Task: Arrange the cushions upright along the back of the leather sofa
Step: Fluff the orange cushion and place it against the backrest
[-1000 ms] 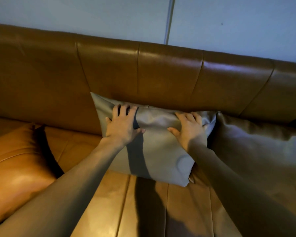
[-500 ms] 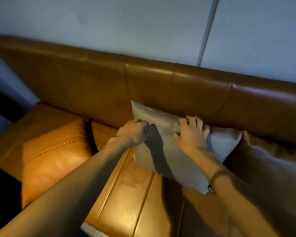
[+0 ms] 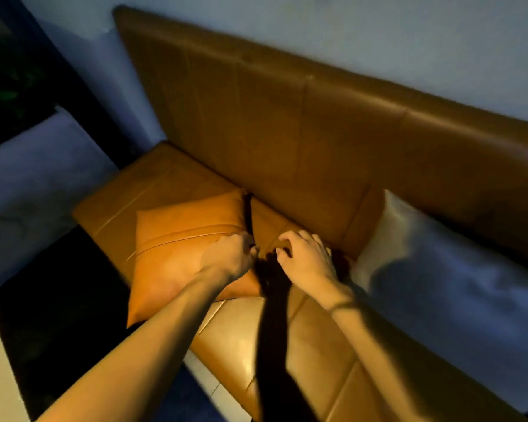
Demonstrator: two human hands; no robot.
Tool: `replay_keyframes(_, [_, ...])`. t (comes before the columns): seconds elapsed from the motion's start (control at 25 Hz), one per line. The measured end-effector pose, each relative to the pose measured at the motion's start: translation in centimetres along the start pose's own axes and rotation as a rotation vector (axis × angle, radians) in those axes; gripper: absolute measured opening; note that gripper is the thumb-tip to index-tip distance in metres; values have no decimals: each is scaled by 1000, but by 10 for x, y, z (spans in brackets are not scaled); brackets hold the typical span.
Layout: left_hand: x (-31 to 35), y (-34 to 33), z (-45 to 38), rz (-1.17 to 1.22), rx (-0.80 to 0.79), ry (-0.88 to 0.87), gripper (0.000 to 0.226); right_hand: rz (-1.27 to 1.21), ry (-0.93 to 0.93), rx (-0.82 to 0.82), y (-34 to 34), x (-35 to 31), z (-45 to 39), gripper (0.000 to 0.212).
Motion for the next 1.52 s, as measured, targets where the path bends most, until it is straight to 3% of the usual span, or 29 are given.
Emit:
replay_keyframes(0.12, [-104,-3,-14,87,18,170,45,29,23,-92,-74,-46,-29,39])
replay_keyframes(0.24, [-180,-19,-12,154,-2,325,67,28,29,-200,-147,-68,-43,62])
replay_keyframes(0.44, [-278,-34,-16,263,19,563,95,90,-118,-313,-225,-68,-65,111])
replay_keyframes(0.6, [-323,-42,-25,303,-16,656,120,61,-189,-379,-251,-71,-75,122])
replay_keyframes(0.72, [-326,-52,-32,146,-96,654,135,86,-232,-404,-261,-70,-80,122])
replay_keyframes(0.88, [-328,-63,-32,78,-68,664,148,163,-228,-405,-269,-65,-84,125])
replay_keyframes(1.04, [-325,-53,-35,-5,18,525,130,185,-113,-329,-262,-64,-85,105])
replay_keyframes(1.16, [-308,-15,-37,-100,71,458,109,277,-66,-302,-220,-79,-99,90])
replay_keyframes(1.32, [-260,71,-44,-151,53,397,87,327,-90,-402,-126,-90,-133,80])
replay_keyframes(1.4, [-233,118,-51,-177,24,354,86,238,-83,-469,-77,-91,-138,87])
replay_keyframes(1.52, [-195,150,-66,-181,-104,306,103,55,-91,-526,-35,-75,-138,85])
Point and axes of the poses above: each hand's wrist, its own z-axis away from the middle knuckle, its own y-axis out of the back of the hand, x = y × z, the point moved 9 cm from there along -z, towards the middle knuckle, and after that the axes turned 9 degrees about z, right-handed, at the moved point
